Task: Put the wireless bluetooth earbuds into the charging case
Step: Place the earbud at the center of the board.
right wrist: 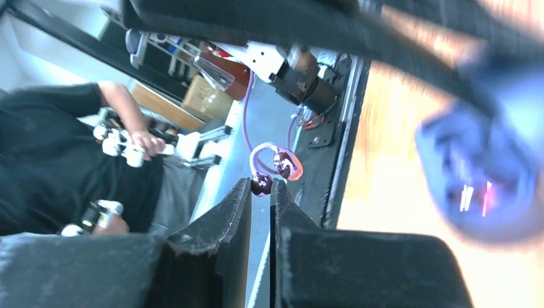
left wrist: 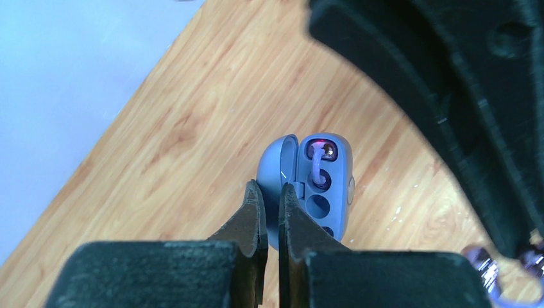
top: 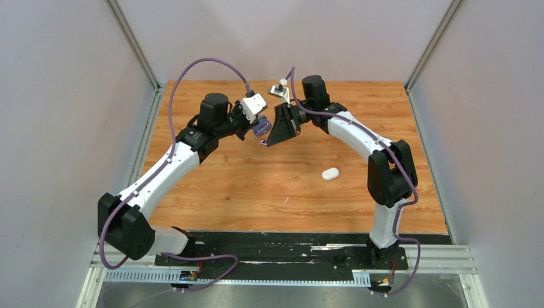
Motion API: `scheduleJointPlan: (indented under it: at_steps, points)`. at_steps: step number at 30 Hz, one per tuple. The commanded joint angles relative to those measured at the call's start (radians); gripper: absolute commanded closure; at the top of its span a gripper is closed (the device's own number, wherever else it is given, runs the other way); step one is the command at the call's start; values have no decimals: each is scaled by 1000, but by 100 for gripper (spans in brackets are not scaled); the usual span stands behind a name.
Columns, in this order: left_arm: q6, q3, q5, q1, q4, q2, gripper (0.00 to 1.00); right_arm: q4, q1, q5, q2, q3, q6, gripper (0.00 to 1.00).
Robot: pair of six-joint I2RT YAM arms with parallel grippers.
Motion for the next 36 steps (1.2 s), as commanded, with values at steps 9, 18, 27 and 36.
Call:
scheduleJointPlan:
  at_steps: [9,18,27,36]
  points:
    - [-123,-25,-234,19,-105,-102,100,151,-149,-28,-1,-447,364,100]
    - [-161,-43,-217,23,-144,-139,100,149,-161,105,189,-505,483,100]
    - [-156,-46,-222,38,-169,-143,100,-99,-134,391,267,-399,350,95]
    - [-168,-34,-214,58,-182,-122,100,-184,-163,528,300,-415,325,94]
